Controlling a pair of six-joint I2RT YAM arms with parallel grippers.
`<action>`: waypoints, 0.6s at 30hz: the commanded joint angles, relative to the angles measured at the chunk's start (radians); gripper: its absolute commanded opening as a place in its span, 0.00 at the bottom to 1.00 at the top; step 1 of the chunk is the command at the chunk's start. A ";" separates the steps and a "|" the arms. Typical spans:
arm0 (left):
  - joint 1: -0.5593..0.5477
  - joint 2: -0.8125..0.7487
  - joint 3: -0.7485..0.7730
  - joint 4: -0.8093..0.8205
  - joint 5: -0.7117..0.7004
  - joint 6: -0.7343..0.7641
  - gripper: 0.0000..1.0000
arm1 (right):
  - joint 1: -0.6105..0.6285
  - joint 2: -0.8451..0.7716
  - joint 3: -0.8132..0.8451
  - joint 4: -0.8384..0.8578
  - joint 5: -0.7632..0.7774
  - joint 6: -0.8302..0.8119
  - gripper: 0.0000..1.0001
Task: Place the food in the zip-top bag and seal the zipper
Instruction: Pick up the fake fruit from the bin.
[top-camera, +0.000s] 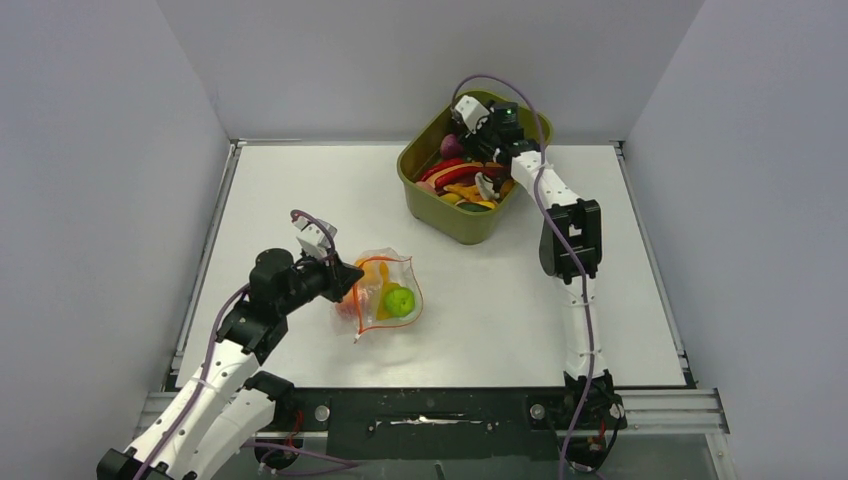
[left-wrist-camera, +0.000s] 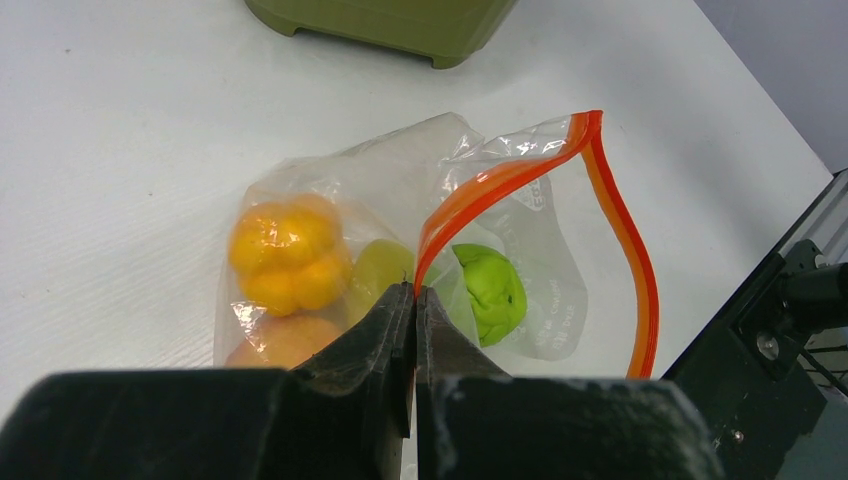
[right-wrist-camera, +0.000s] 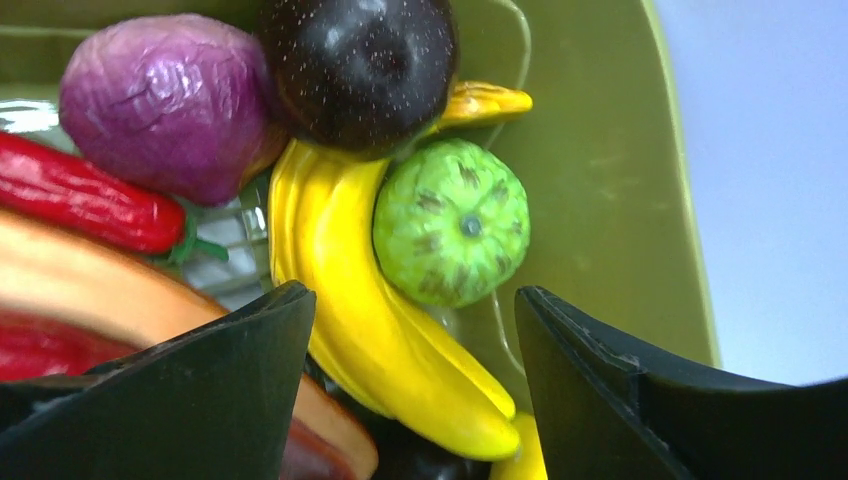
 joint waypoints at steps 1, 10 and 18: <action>-0.006 -0.004 0.011 0.028 -0.014 0.011 0.00 | -0.021 0.063 0.112 0.016 -0.055 0.057 0.76; -0.008 0.015 0.010 0.035 -0.013 0.012 0.00 | -0.029 0.163 0.158 -0.058 -0.062 0.059 0.72; -0.008 0.026 0.010 0.037 -0.023 0.013 0.00 | -0.016 0.197 0.198 -0.176 -0.041 0.032 0.53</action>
